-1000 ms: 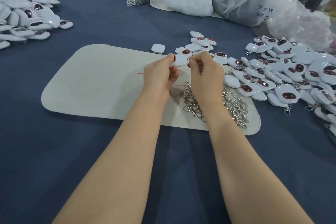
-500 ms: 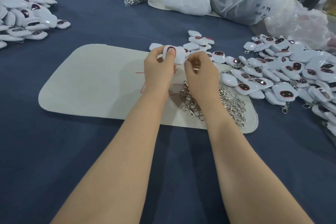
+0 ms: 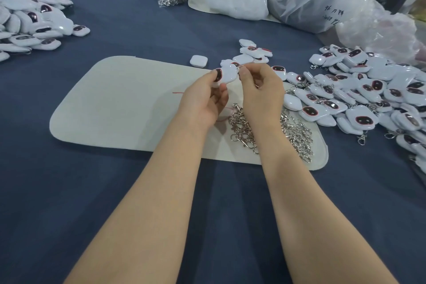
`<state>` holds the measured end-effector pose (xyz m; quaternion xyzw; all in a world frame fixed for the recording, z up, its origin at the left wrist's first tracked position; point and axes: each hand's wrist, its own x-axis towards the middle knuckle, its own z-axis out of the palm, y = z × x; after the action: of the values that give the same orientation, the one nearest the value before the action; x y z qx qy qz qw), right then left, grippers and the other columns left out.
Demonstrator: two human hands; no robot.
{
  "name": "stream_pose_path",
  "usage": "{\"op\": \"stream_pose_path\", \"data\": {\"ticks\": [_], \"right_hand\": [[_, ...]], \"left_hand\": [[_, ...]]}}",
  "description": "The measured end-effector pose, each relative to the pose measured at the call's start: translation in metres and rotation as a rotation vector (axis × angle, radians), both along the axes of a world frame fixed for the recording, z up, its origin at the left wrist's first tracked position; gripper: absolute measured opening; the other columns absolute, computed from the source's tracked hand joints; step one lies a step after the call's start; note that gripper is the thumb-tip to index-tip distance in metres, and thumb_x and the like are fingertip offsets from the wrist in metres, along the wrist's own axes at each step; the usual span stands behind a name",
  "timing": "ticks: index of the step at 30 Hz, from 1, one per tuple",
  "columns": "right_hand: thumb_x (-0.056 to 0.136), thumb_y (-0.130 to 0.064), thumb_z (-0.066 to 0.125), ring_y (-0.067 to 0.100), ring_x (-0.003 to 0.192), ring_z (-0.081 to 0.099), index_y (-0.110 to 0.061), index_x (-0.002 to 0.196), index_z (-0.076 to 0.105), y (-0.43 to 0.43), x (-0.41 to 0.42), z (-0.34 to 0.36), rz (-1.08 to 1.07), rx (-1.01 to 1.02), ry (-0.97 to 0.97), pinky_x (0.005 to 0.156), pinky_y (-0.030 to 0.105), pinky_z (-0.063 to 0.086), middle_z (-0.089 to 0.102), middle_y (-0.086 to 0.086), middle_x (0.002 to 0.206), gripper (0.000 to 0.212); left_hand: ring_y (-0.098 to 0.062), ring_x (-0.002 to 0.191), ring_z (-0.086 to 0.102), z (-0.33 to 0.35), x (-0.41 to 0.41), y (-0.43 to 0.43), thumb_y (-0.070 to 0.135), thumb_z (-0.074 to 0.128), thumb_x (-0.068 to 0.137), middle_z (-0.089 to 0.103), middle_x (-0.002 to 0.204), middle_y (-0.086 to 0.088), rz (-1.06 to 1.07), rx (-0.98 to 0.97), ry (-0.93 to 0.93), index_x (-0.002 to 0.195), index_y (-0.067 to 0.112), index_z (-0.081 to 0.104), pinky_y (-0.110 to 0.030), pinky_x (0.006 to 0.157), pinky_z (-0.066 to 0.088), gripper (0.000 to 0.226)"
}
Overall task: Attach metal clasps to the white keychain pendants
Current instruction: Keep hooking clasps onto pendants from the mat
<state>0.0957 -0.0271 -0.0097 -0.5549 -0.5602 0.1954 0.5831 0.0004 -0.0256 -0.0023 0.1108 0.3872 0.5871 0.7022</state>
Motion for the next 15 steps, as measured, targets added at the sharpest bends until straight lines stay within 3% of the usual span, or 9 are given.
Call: {"op": "stream_pose_path", "data": {"ticks": [3, 7, 10, 13, 15], "right_hand": [[0.091, -0.013, 0.057, 0.005, 0.073, 0.055, -0.013, 0.087, 0.064, -0.0003, 0.0030, -0.0018, -0.039, 0.028, -0.122, 0.071, 0.007, 0.039, 0.061, -0.011, 0.079, 0.008], [0.091, -0.010, 0.055, 0.006, 0.074, 0.049, -0.007, 0.087, 0.065, -0.0003, 0.0050, -0.0042, -0.053, 0.042, -0.266, 0.068, 0.011, 0.034, 0.060, -0.007, 0.080, 0.010], [0.090, -0.010, 0.055, 0.008, 0.074, 0.048, -0.007, 0.085, 0.064, 0.0002, 0.0064, -0.0060, -0.074, 0.035, -0.330, 0.067, 0.013, 0.028, 0.058, -0.006, 0.080, 0.011], [0.090, -0.008, 0.053, 0.012, 0.074, 0.048, -0.005, 0.084, 0.063, 0.0017, 0.0073, -0.0073, -0.075, 0.022, -0.377, 0.065, 0.016, 0.027, 0.057, -0.005, 0.078, 0.011], [0.092, -0.009, 0.051, 0.015, 0.073, 0.047, -0.004, 0.085, 0.062, 0.0021, 0.0088, -0.0091, -0.069, 0.008, -0.425, 0.064, 0.019, 0.026, 0.056, -0.003, 0.078, 0.014]], "left_hand": [[-0.005, 0.052, 0.050, 0.0009, 0.0007, -0.0004, 0.018, 0.056, 0.094, 0.052, 0.069, 0.001, 0.021, 0.040, 0.085, 0.081, 0.014, 0.057, -0.013, 0.045, 0.045, 0.014], [-0.012, 0.068, 0.052, 0.0009, 0.0030, -0.0017, 0.017, 0.053, 0.096, 0.060, 0.090, -0.003, 0.083, 0.158, 0.229, 0.095, 0.018, 0.062, -0.014, 0.052, 0.048, 0.009], [-0.013, 0.072, 0.053, 0.0001, 0.0055, -0.0025, 0.016, 0.054, 0.095, 0.061, 0.089, 0.001, 0.153, 0.279, 0.470, 0.109, 0.010, 0.064, -0.018, 0.061, 0.048, 0.018], [-0.018, 0.087, 0.061, 0.0000, 0.0076, -0.0052, 0.014, 0.054, 0.094, 0.065, 0.096, 0.003, 0.210, 0.453, 0.770, 0.105, 0.015, 0.064, -0.032, 0.083, 0.053, 0.015], [-0.013, 0.090, 0.060, -0.0011, 0.0098, -0.0083, 0.016, 0.054, 0.093, 0.063, 0.097, 0.010, 0.220, 0.563, 0.964, 0.108, 0.016, 0.064, -0.031, 0.086, 0.051, 0.018]]}}
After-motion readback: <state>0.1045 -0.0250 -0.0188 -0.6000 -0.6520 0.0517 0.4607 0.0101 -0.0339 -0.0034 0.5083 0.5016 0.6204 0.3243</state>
